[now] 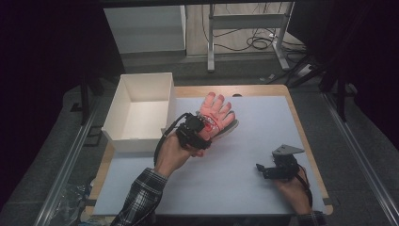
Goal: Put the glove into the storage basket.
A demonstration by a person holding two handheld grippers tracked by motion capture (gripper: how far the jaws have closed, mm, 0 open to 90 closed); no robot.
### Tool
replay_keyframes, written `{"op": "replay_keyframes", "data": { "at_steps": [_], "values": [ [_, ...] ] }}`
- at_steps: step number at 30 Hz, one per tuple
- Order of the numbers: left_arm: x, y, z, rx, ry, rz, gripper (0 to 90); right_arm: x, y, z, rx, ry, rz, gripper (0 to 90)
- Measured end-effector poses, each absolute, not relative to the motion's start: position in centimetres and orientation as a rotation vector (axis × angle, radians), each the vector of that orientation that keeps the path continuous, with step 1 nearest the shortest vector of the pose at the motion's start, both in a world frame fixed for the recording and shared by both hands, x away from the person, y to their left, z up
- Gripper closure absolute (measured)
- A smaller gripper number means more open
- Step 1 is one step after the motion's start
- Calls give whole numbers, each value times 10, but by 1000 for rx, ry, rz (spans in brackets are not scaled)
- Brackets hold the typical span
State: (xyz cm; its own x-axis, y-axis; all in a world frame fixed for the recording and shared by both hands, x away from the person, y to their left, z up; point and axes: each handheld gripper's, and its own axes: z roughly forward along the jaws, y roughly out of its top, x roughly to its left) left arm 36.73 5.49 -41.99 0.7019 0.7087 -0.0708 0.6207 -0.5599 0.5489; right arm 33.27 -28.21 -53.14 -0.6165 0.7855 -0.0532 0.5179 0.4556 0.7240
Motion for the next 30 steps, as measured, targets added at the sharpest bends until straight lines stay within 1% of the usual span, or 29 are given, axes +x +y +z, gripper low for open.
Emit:
{"op": "replay_keyframes", "data": {
  "at_steps": [8, 21, 30],
  "values": [
    [378, 66, -398, 2344, 1038, 212, 482, 333, -282, -531, 1100, 2328, 965, 155],
    [392, 82, -377, 2318, 1091, 223, 477, 333, -282, -531, 1097, 2328, 965, 155],
    [403, 102, -358, 2299, 1160, 268, 476, 333, -282, -531, 1096, 2328, 965, 155]
  ]
}}
